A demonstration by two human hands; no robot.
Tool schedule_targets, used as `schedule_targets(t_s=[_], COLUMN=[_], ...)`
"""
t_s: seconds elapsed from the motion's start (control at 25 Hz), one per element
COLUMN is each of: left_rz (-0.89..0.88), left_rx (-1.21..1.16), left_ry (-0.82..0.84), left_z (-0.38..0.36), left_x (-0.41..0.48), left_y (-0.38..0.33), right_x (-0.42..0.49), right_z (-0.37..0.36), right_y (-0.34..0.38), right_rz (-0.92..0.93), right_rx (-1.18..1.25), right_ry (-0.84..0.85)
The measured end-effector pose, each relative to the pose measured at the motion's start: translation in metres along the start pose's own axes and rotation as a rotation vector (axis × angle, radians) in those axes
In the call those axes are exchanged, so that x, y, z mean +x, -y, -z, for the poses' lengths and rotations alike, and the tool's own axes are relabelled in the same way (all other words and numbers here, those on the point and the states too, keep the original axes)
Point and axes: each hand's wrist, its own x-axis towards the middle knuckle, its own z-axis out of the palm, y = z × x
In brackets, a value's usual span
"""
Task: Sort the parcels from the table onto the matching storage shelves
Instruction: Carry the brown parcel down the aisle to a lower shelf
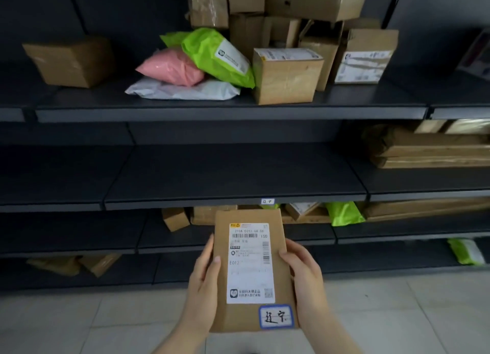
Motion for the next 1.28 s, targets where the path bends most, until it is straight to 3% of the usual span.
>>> schedule_targets(t_s=[0.28,0.56,0.92,1.0,1.16,1.28], left_rz=[-0.023,-0.032,0.05,0.069,0.136,0.158], left_rx=[0.001,0.055,0.06,0.032,0.101,0.129], left_ry=[0.001,-0.018,-0.224,-0.17,0.119,0.116], left_z=[-0.004,-0.074,-0.127,-0.127,-0.122,-0.114], left_x=[0.029,0.103,0.195,0.22,0.266,0.301], left_y=[-0.014,-0.013,-0.014,-0.013,-0.008,-0.01], right_x=[0.026,0.123,0.233,0.252,0.291,0.319], right_z=[-0.01,0.02,0.025,0.019,0.002,-0.017], right_y=[0.002,0.043,0.082,0.084,0.09,0.096], right_rz=[0.01,-0.03,-0.151,-0.173,-0.15,-0.167], right_rx=[0.053,0.094,0.108,0.109,0.156,0.095], right_ry=[-0.002,0.021,0.167,0.212,0.273,0.164])
